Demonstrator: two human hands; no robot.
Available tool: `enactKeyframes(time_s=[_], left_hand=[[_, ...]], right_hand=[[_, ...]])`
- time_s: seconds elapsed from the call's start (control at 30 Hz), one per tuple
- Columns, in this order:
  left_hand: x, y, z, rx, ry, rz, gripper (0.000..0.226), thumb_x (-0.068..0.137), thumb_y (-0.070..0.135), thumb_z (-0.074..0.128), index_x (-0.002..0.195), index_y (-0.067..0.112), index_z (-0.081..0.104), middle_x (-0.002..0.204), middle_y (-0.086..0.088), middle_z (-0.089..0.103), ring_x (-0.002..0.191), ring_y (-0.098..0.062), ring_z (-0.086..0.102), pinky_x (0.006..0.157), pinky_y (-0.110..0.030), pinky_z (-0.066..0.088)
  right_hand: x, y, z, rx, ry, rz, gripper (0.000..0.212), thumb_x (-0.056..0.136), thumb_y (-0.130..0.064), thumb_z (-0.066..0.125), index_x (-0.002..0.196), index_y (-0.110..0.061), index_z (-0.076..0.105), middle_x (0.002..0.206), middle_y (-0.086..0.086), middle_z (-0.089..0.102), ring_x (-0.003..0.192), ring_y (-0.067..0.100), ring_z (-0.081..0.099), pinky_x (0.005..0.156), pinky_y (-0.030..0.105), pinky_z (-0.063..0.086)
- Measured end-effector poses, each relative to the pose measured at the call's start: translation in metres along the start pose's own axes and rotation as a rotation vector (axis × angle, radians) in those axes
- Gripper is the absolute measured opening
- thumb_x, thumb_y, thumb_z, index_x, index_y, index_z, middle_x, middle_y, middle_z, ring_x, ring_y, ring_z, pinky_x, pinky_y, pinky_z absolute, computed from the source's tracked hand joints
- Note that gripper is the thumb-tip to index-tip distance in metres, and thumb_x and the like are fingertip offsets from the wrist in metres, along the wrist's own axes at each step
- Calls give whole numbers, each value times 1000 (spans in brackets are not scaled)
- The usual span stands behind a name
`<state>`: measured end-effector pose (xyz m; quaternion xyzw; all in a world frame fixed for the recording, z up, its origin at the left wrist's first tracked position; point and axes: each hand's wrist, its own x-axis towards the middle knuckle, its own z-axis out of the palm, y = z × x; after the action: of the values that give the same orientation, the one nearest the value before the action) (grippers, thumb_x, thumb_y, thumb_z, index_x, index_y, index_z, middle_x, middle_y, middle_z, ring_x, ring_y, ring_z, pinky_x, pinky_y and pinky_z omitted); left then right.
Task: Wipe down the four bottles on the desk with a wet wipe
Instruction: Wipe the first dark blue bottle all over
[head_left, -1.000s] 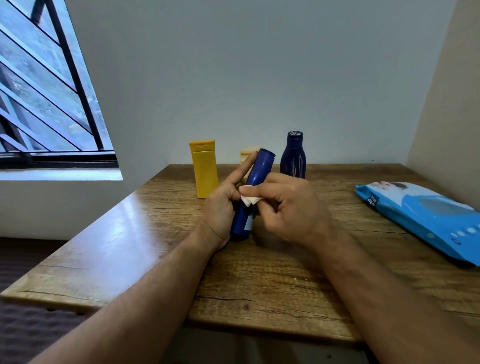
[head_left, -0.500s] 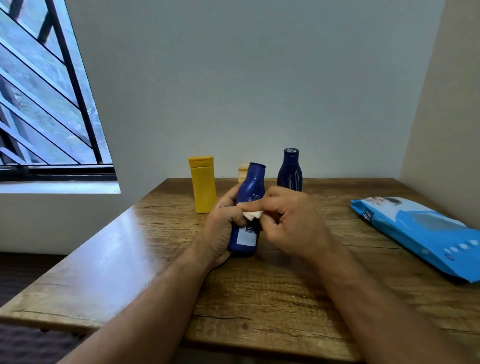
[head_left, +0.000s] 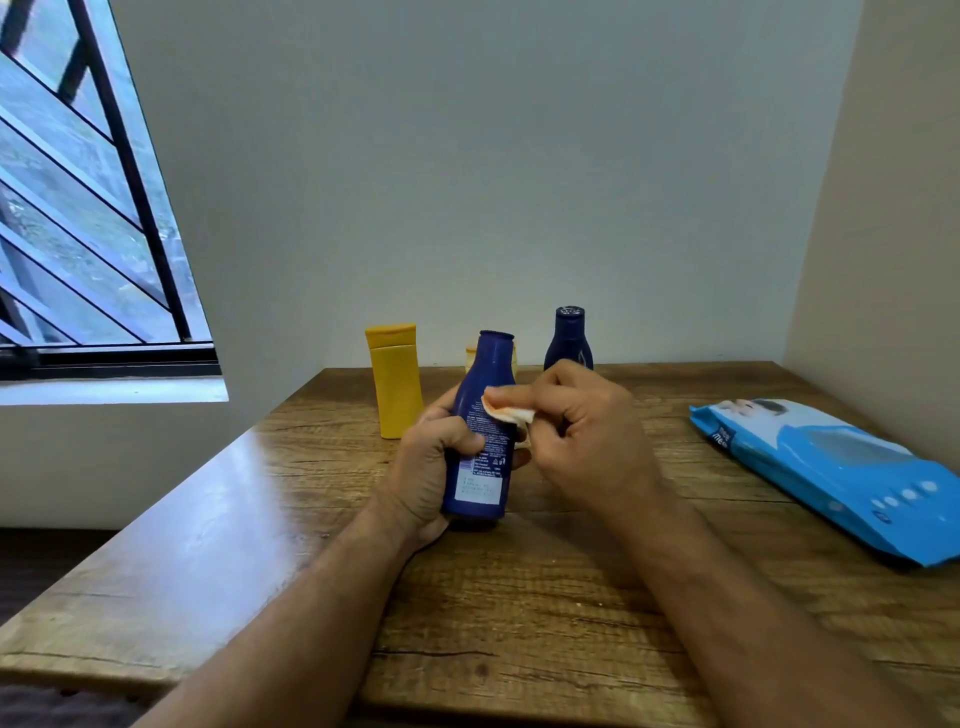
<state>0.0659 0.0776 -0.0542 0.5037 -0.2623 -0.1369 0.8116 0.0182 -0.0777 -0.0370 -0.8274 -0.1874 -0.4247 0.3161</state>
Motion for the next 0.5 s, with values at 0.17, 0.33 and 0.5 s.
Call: enactKeyframes(time_s=[0.17, 0.33, 0.5], left_hand=[[3, -2, -1, 26, -50, 20, 61, 65, -2, 55, 119, 19, 72, 99, -16, 73, 84, -28, 71, 73, -41, 62], [6, -1, -4, -33, 92, 46, 73, 61, 1, 53, 133, 12, 51, 100, -14, 70, 80, -26, 68, 65, -39, 60], [0, 1, -1, 119, -20, 7, 65, 70, 17, 67, 132, 16, 49, 93, -12, 69, 65, -25, 66, 53, -34, 58]], right_hand=[[3, 0, -1, 63, 136, 95, 37, 92, -3, 61, 123, -21, 68, 89, -10, 54, 77, 1, 53, 63, 7, 43], [-3, -3, -2, -15, -161, -39, 34, 85, -6, 66, 115, -23, 73, 91, -14, 53, 78, -4, 52, 65, 6, 43], [1, -3, 0, -16, 55, 5, 31, 89, -7, 62, 115, -20, 73, 100, -8, 48, 86, -1, 50, 72, 5, 43]])
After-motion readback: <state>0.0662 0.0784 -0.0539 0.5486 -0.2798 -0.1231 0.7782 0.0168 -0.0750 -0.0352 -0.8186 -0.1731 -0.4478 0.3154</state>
